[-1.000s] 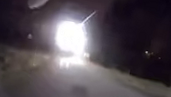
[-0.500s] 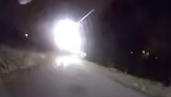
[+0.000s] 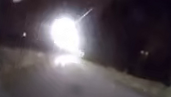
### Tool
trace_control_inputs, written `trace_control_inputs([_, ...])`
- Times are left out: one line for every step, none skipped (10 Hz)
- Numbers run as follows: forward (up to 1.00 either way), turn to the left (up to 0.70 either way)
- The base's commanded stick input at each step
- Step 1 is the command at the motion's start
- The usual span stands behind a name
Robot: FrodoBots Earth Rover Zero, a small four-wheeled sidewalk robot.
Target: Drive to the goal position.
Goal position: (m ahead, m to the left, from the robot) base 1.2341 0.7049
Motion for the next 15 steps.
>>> trace_control_inputs([1.00,0.05])
trace_control_inputs([1.00,0.05])
trace_control_inputs([1.00,0.05])
trace_control_inputs([1.00,0.05])
trace_control_inputs([1.00,0.06])
trace_control_inputs([1.00,0.06])
trace_control_inputs([1.00,0.07])
trace_control_inputs([1.00,0.07])
trace_control_inputs([1.00,0.08])
trace_control_inputs([1.00,0.09])
trace_control_inputs([1.00,0.10])
trace_control_inputs([1.00,0.12])
trace_control_inputs([1.00,0.11])
trace_control_inputs([1.00,0.09])
trace_control_inputs([1.00,0.12])
